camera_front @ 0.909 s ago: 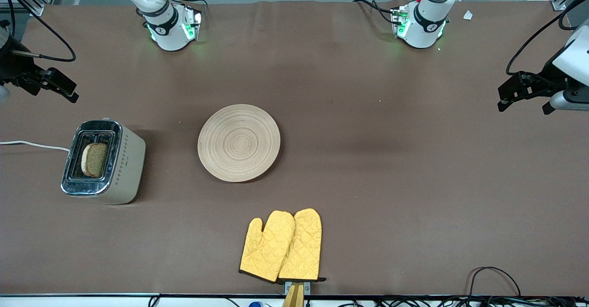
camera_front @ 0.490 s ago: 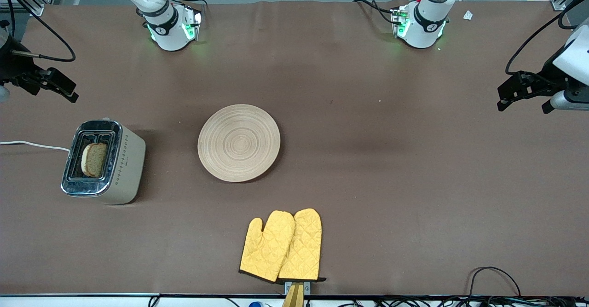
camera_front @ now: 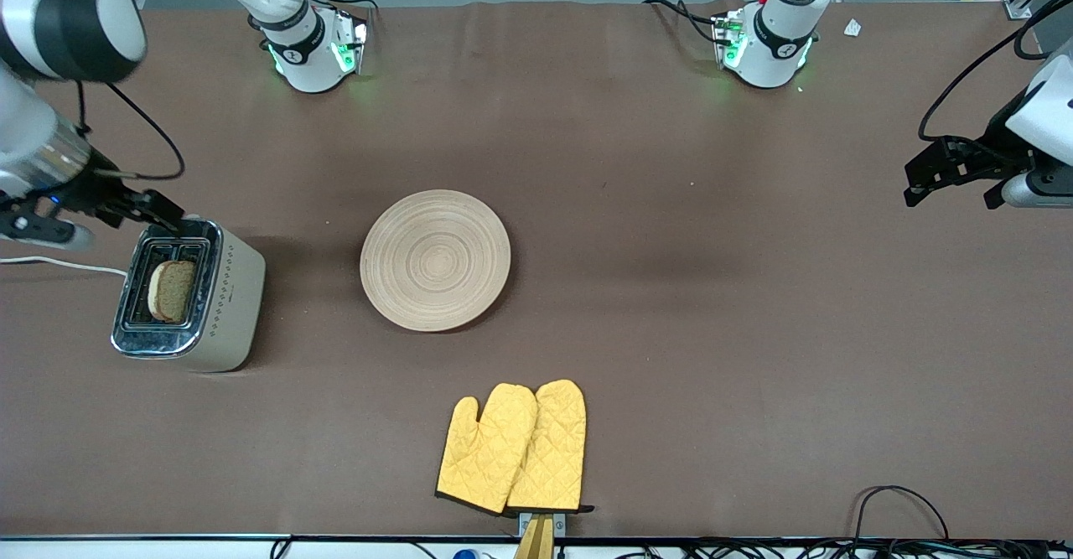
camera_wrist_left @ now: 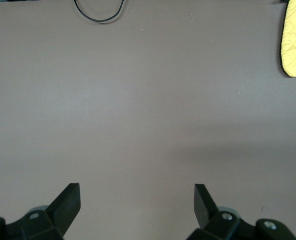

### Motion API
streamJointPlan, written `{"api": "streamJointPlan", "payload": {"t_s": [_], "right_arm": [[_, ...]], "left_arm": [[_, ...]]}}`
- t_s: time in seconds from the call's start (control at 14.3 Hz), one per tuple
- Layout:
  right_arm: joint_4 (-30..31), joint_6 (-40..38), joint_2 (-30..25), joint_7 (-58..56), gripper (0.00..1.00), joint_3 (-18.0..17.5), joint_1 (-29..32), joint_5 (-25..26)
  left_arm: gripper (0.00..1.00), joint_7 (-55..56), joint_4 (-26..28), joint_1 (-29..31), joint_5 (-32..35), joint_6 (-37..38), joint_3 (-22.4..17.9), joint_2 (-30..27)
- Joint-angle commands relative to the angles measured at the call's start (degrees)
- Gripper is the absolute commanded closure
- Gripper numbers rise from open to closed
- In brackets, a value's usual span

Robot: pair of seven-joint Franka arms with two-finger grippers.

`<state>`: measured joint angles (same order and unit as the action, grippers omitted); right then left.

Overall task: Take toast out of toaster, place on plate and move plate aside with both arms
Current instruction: 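Reach the right gripper down to the toast in the toaster, then grasp the toast slice with the right gripper and lift it out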

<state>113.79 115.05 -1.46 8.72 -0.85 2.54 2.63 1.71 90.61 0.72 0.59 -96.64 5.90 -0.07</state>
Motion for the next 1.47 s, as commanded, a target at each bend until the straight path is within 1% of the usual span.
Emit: {"api": "streamJointPlan", "payload": {"t_s": [0.0,0.14,0.21,0.42,0.49,0.56,0.63,0.7,0.91,1.05,1.12,1.19,1.26,1.33,1.4], "right_arm": [[1.1,3.1,3.8,-4.2,0.00,-0.3,2.6,-0.3],[0.7,4.6,7.3,-5.0,0.00,0.9,2.8,1.0],[0.7,5.7,8.0,-5.5,0.00,1.3,2.9,2.2],[0.5,8.6,10.2,-6.1,0.02,2.4,3.2,2.3],[0.4,9.3,10.9,-6.2,0.11,2.9,3.2,2.3],[0.1,9.3,11.3,-6.3,0.54,2.9,3.0,2.3],[-0.1,9.3,11.6,-6.1,0.87,2.9,2.8,2.3],[-0.4,9.4,11.9,-6.1,0.99,2.9,2.8,2.3],[-1.8,9.1,13.0,-6.0,1.00,2.9,2.9,2.1],[-5.4,8.4,13.2,-5.9,1.00,2.9,2.7,2.1],[-8.5,5.9,13.2,-6.1,1.00,2.8,2.6,1.7],[-11.3,1.4,13.2,-6.3,1.00,2.5,2.6,0.6],[-13.2,-1.9,13.2,-6.3,1.00,2.1,2.0,-3.7],[-14.7,-4.5,13.2,-6.3,1.00,1.9,1.2,-11.9],[-15.3,-5.7,13.2,-6.4,1.00,1.7,0.4,-16.7]], "left_arm": [[0.00,0.6,-1.6,0.1,-0.3,1.5,0.1,0.5],[0.00,0.4,-1.5,0.1,-0.3,1.5,0.1,0.6],[0.00,0.5,-1.6,0.1,-0.3,1.5,0.1,0.7],[0.00,0.7,-1.6,-0.1,-0.2,1.5,0.2,0.5],[0.00,0.5,-1.6,0.0,-0.2,1.5,0.2,0.5],[0.00,0.4,-1.6,0.1,-0.2,1.5,0.2,0.5],[0.00,0.3,-1.6,0.1,-0.2,1.5,0.2,0.5],[0.00,0.3,-1.5,0.1,-0.3,1.5,0.2,0.5],[0.00,0.3,-1.6,0.0,-0.2,1.5,0.2,0.5],[0.00,0.3,-1.5,0.0,-0.2,1.5,0.2,0.5],[0.00,0.3,-1.5,0.0,-0.2,1.5,0.2,0.5],[0.00,0.3,-1.5,0.0,-0.2,1.5,0.2,0.5],[0.00,0.3,-1.5,0.0,-0.2,1.5,0.2,0.5],[0.00,0.3,-1.5,0.0,-0.2,1.5,0.2,0.5],[0.00,0.3,-1.5,0.0,-0.2,1.5,0.2,0.5]]}}
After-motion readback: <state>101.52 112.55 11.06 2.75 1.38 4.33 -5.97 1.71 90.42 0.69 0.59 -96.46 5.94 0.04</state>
